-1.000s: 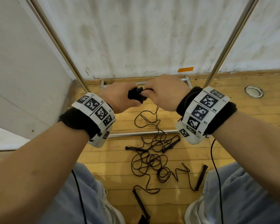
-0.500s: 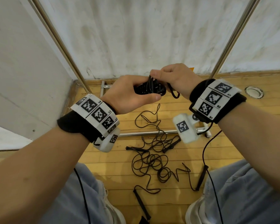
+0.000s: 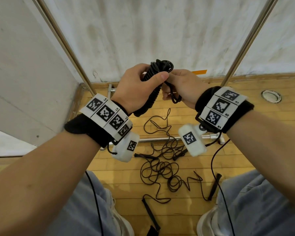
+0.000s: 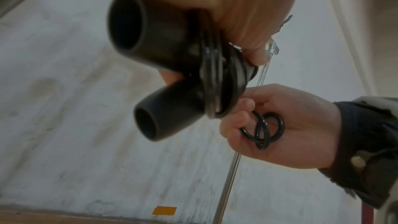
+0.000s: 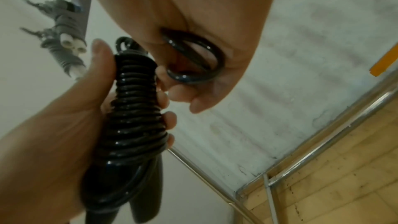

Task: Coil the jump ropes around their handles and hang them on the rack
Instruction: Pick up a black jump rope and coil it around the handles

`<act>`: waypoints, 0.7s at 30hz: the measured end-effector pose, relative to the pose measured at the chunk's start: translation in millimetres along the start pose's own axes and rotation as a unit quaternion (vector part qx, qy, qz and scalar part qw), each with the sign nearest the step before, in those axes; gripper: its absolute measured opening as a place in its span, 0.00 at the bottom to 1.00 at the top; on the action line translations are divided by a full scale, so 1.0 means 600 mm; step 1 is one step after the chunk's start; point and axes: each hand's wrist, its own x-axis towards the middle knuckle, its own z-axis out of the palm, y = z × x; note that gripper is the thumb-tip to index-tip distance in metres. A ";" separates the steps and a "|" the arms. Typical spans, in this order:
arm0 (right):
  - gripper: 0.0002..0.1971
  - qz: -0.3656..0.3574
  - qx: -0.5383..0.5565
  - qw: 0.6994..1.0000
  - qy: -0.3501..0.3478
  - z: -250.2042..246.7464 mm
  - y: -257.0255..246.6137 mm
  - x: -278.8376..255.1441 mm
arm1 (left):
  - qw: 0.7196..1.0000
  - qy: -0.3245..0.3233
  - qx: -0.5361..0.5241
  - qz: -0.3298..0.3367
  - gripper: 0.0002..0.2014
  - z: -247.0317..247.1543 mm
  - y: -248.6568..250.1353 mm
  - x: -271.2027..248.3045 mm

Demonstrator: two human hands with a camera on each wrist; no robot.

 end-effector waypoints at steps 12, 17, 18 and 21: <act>0.10 -0.016 -0.332 0.942 -0.044 0.040 -0.005 -0.023 | 0.980 0.071 0.184 -0.009 0.25 -0.010 -0.057 0.029; 0.13 -0.019 -0.453 0.890 -0.046 0.052 -0.005 -0.027 | 0.968 0.065 0.241 -0.018 0.28 -0.004 -0.081 0.034; 0.12 -0.021 -0.468 0.883 -0.041 0.053 -0.004 -0.029 | 0.966 0.060 0.252 -0.023 0.28 -0.003 -0.084 0.035; 0.15 -0.019 -0.423 0.905 -0.031 0.051 0.003 -0.030 | 0.964 0.038 0.262 -0.034 0.27 0.006 -0.087 0.038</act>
